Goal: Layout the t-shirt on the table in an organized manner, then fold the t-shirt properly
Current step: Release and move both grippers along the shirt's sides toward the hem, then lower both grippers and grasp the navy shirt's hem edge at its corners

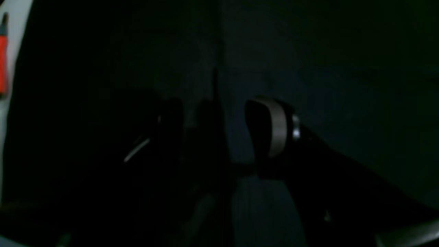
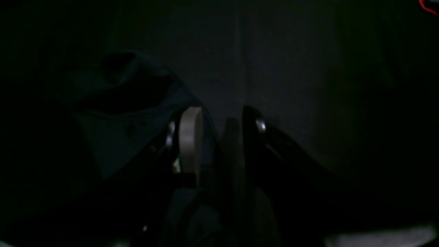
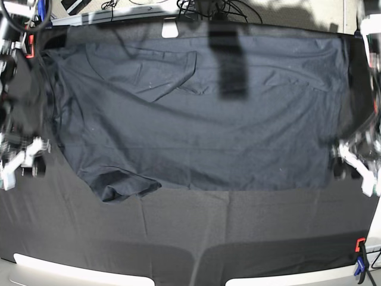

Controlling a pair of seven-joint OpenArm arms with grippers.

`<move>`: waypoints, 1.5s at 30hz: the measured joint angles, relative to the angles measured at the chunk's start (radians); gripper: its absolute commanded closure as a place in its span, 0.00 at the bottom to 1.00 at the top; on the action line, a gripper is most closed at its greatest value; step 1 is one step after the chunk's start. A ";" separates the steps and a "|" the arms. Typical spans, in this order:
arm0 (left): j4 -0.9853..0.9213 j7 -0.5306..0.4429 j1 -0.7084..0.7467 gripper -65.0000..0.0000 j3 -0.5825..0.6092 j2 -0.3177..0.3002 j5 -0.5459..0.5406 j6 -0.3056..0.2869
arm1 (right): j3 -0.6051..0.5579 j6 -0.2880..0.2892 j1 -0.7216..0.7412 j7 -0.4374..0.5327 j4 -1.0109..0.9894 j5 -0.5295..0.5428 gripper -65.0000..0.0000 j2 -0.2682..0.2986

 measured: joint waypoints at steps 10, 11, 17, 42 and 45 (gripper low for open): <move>-0.523 -0.028 -0.311 0.53 -0.002 0.040 0.097 -0.092 | 0.000 0.000 0.048 -0.085 -0.128 -0.002 0.70 -0.001; -0.568 -0.058 -0.329 0.53 -0.002 0.049 0.121 -0.092 | 0.001 -0.001 0.064 -0.115 -0.140 0.001 0.70 -0.001; -0.768 -0.093 -0.421 0.53 -0.002 0.060 0.191 -0.088 | 0.000 0.008 0.141 -0.259 -0.192 0.001 0.50 -0.002; -0.793 0.055 -0.417 1.00 -0.002 0.113 0.085 -0.167 | -0.239 0.030 0.409 -0.254 -0.574 0.063 0.47 0.003; -0.793 0.055 -0.417 1.00 -0.002 0.112 0.084 -0.167 | -0.328 0.031 0.546 -0.251 -0.715 0.072 0.47 -0.001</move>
